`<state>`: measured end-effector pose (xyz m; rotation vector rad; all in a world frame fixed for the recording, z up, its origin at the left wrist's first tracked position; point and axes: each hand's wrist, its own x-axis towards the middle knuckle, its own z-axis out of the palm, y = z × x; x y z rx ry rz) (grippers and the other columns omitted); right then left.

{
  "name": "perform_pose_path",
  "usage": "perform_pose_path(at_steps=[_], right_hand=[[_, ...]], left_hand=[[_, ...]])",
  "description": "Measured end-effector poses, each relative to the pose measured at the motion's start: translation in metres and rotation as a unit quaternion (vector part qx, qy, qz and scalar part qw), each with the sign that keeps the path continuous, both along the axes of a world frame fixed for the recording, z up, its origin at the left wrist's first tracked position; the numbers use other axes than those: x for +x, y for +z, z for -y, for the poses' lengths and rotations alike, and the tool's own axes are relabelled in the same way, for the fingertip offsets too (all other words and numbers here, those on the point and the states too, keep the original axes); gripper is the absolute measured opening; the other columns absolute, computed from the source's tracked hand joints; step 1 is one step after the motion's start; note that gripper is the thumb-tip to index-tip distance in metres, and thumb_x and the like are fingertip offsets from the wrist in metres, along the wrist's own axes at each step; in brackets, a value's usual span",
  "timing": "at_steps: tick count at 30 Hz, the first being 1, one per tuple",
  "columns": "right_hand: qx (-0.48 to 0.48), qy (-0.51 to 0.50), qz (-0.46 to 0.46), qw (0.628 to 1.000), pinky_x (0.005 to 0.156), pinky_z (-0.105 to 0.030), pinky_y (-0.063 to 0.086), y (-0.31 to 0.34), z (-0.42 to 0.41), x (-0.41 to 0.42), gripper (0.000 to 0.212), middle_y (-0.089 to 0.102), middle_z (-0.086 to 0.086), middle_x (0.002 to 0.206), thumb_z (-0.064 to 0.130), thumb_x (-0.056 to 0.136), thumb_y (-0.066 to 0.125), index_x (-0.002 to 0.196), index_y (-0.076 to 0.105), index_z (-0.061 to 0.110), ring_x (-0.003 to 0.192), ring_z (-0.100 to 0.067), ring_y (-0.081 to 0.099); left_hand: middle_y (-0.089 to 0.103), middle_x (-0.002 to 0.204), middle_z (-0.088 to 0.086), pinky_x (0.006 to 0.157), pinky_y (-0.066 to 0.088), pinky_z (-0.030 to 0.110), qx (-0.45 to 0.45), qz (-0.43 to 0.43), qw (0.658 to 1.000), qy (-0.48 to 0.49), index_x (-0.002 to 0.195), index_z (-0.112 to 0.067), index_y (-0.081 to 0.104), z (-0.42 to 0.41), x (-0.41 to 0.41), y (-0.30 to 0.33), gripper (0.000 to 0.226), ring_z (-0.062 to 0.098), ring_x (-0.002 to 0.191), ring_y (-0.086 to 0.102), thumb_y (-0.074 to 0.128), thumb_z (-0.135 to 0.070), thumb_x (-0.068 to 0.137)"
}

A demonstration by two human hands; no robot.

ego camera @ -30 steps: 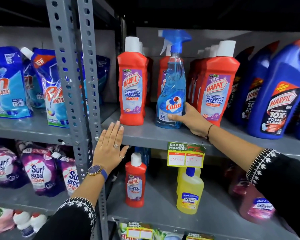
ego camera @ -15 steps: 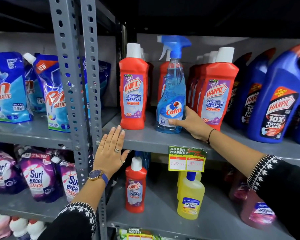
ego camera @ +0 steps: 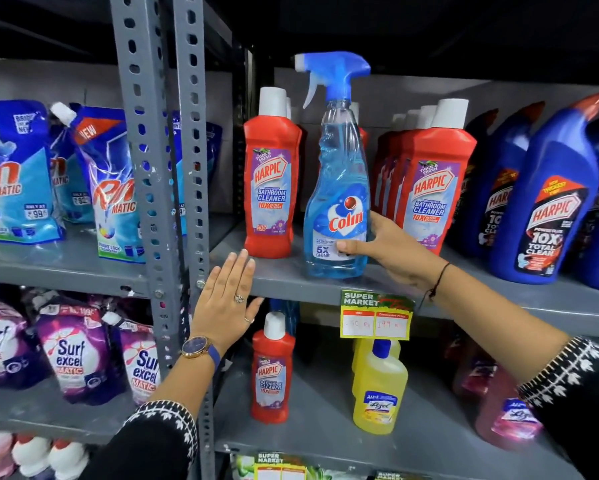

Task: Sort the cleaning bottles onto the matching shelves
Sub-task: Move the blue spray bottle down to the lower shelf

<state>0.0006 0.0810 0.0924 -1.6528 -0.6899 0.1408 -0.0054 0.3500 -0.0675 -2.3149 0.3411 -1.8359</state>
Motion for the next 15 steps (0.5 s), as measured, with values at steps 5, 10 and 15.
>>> perform_pose_path(at_steps=[5, 10, 15], right_hand=[[0.024, 0.021, -0.021, 0.999, 0.080, -0.023, 0.057, -0.030, -0.009, -0.047, 0.041, 0.072, 0.005, 0.100, 0.001, 0.070, 0.070, 0.106, 0.057, 0.016, 0.091, -0.011, 0.069], [0.015, -0.012, -0.051, 0.998, 0.078, -0.020, 0.054, -0.099, -0.015, -0.080, 0.046, 0.075, 0.011, 0.097, -0.003, 0.068, 0.075, 0.106, 0.057, 0.017, 0.093, -0.009, 0.069], [-0.036, -0.036, -0.087, 0.995, 0.077, -0.019, 0.053, -0.175, -0.010, -0.092, 0.052, 0.073, 0.017, 0.101, 0.002, 0.068, 0.079, 0.111, 0.054, 0.019, 0.095, -0.006, 0.068]], left_hand=[[-0.006, 0.160, 0.001, 0.120, 0.003, 0.033, -0.008, 0.005, 1.000, -0.022, 0.153, -0.012, -0.002, 0.001, -0.002, 0.000, 0.070, 0.016, 0.147, -0.001, 0.034, -0.032, 0.097], [-0.009, 0.160, 0.000, 0.120, 0.001, 0.032, -0.001, -0.007, 1.000, -0.025, 0.153, -0.012, -0.005, -0.002, 0.000, -0.001, 0.068, 0.016, 0.147, -0.004, 0.030, -0.033, 0.098], [-0.009, 0.160, -0.001, 0.120, 0.001, 0.033, -0.002, -0.007, 1.000, -0.028, 0.153, -0.012, -0.004, 0.000, -0.002, 0.001, 0.080, 0.015, 0.147, -0.003, 0.041, -0.029, 0.089]])
